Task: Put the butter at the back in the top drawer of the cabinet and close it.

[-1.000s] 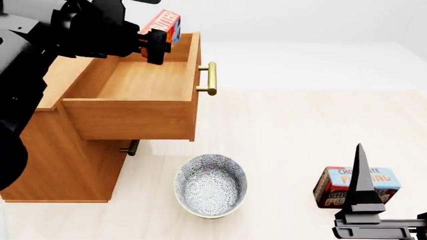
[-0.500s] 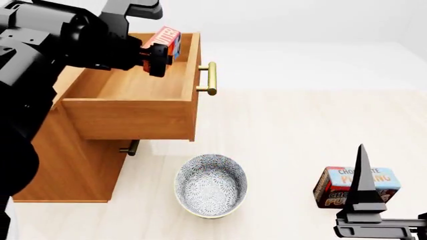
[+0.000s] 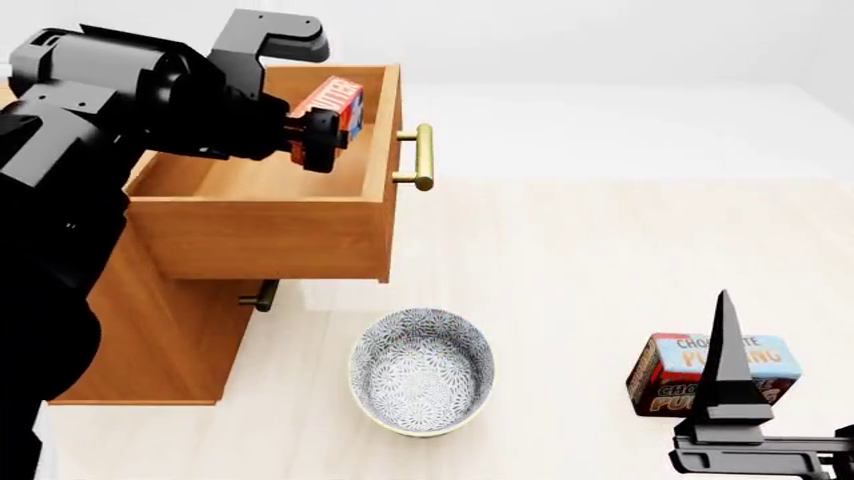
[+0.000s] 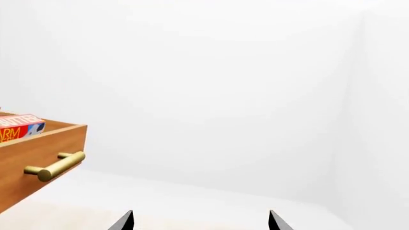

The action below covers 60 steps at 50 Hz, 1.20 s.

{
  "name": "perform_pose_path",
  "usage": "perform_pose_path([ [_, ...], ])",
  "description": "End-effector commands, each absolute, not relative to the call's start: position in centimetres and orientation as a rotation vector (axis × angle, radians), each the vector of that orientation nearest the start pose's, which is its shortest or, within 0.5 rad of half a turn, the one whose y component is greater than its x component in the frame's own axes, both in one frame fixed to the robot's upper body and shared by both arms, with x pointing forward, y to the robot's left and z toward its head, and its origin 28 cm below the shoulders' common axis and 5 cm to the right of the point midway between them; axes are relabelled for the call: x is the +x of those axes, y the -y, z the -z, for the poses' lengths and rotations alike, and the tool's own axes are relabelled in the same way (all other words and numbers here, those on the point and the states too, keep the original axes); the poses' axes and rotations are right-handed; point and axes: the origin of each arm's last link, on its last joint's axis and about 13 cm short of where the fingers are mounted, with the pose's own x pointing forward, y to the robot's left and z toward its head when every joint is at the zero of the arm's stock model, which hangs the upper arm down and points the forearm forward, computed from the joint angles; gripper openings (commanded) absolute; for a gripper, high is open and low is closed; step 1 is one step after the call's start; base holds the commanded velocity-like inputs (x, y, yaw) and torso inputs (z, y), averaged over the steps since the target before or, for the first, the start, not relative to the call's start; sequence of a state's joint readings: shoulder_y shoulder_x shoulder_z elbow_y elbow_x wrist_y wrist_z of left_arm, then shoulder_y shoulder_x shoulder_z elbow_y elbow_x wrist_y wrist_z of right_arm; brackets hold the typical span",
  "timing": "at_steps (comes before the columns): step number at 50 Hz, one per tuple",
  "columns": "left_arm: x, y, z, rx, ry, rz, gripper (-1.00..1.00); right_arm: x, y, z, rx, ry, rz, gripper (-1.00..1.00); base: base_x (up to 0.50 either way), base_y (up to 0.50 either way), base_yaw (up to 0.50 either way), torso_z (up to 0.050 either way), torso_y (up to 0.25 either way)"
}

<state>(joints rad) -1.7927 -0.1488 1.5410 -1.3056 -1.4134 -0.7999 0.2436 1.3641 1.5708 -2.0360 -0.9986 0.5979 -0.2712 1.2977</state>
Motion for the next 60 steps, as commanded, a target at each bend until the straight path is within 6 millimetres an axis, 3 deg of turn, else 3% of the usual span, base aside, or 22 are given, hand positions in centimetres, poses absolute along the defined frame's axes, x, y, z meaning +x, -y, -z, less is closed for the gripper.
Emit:
perform_pose_path([
  [1, 40.8, -23.9, -31.2, 0.067, -0.561, 0.291, -1.0, 10.2, 15.7, -19.6, -0.197, 0.31, 0.077, 1.0, 0.0, 0.0, 0.0, 0.0, 0.0],
  [13, 41.0, -23.8, -30.2, 0.078, -0.578, 0.286, -1.0, 10.2, 15.7, -19.6, -0.199, 0.31, 0.077, 1.0, 0.0, 0.0, 0.0, 0.001, 0.001],
  [60, 40.6, -23.1, -29.2, 0.088, -0.698, 0.259, -1.0, 10.1, 15.8, -19.3, -0.188, 0.313, 0.087, 1.0, 0.0, 0.0, 0.0, 0.0, 0.001],
])
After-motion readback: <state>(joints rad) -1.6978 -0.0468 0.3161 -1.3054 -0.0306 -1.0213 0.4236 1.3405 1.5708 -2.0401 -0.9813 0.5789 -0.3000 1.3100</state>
